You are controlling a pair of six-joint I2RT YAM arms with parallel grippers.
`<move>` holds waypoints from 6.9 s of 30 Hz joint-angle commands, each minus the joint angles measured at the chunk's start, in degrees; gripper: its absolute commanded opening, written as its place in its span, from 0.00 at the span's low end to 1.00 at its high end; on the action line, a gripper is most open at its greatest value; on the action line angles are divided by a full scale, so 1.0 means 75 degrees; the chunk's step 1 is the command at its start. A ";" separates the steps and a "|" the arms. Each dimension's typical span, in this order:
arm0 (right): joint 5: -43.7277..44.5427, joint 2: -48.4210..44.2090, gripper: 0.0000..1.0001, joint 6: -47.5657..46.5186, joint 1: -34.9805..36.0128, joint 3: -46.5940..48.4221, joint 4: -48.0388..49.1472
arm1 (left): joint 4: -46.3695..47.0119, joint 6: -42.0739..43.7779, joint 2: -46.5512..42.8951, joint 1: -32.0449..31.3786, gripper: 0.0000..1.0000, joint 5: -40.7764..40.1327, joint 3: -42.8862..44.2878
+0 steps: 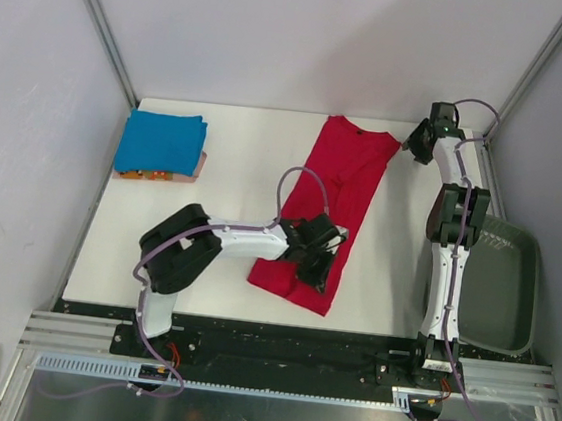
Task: Fold and stack the t-shirts
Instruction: Rotate the tshirt 80 degrees, then grab the bottom of the folded rectangular tshirt with both arms, then fold the folded rectangular tshirt in 1/3 of the way
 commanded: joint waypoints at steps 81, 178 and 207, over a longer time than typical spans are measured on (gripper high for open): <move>-0.0860 -1.1834 0.44 0.4504 0.6159 -1.5310 0.1636 | -0.0017 -0.0921 -0.4596 0.1398 0.14 -0.1661 -0.3735; 0.0810 -1.1838 0.00 0.1786 0.4557 -1.2145 -0.1017 | 0.0360 -0.1848 -0.3216 0.0969 0.00 -0.1338 -0.1360; -0.0234 -0.6473 0.00 0.0739 0.1920 -0.8834 0.2817 | 0.0401 -0.1338 0.1140 0.3110 0.00 -0.1640 0.3074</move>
